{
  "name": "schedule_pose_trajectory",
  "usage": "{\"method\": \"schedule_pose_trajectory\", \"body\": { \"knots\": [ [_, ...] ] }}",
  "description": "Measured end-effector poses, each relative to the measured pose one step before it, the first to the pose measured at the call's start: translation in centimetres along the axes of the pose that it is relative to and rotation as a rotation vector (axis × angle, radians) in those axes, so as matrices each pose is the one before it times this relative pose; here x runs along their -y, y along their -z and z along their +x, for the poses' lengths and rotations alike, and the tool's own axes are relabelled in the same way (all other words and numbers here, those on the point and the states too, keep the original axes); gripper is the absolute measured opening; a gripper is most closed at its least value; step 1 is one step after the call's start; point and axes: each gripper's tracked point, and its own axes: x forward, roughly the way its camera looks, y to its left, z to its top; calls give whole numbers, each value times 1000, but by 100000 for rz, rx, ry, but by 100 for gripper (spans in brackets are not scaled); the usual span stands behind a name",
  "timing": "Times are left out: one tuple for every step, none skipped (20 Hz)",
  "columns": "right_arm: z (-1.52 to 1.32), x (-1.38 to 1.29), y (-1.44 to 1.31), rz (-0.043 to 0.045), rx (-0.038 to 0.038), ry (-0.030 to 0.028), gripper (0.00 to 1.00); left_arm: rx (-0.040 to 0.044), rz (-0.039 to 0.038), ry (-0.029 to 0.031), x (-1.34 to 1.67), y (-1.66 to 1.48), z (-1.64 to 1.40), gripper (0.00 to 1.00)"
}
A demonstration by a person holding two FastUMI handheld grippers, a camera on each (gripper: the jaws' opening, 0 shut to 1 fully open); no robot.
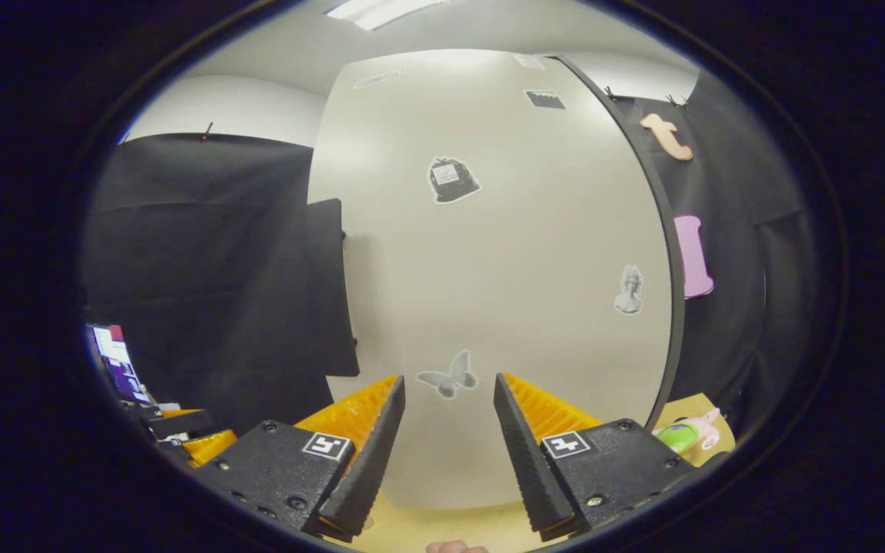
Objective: Open the cabinet door with the right hand, grasp the bottle in the cabinet with the left hand and place it on the coaster, then close the cabinet door with the right hand.
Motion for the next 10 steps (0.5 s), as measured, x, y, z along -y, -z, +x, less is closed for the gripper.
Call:
{"method": "schedule_pose_trajectory", "body": {
  "knots": [
    [-431,425,122,-558,235,1232,77,121,75,121,67,-4,-91,96],
    [-739,422,-12,-715,318,1443,77,390,298,130,178,-28,-64,95],
    [-825,558,30,-755,374,1605,77,483,529,546,350,-171,-119,95],
    [-1115,666,-66,-678,627,1927,77,498,612,1278,424,108,6,94],
    [-1391,704,-40,-860,425,2269,77,700,161,1177,613,-90,-202,94],
    [-1316,960,-251,-975,1035,2725,77,614,-399,1315,621,-114,-107,94],
    [-1320,1046,-384,-781,1687,3029,77,241,-820,1455,745,-82,-56,94],
    [-1372,1116,-429,-589,1979,2977,77,215,-842,1302,745,-108,47,94],
    [-1246,1155,-165,-645,1646,3157,77,113,-516,1158,637,-94,-1,94],
    [-1431,1290,-12,-871,861,3313,77,551,-214,1102,769,-203,-111,94]
  ]
}}
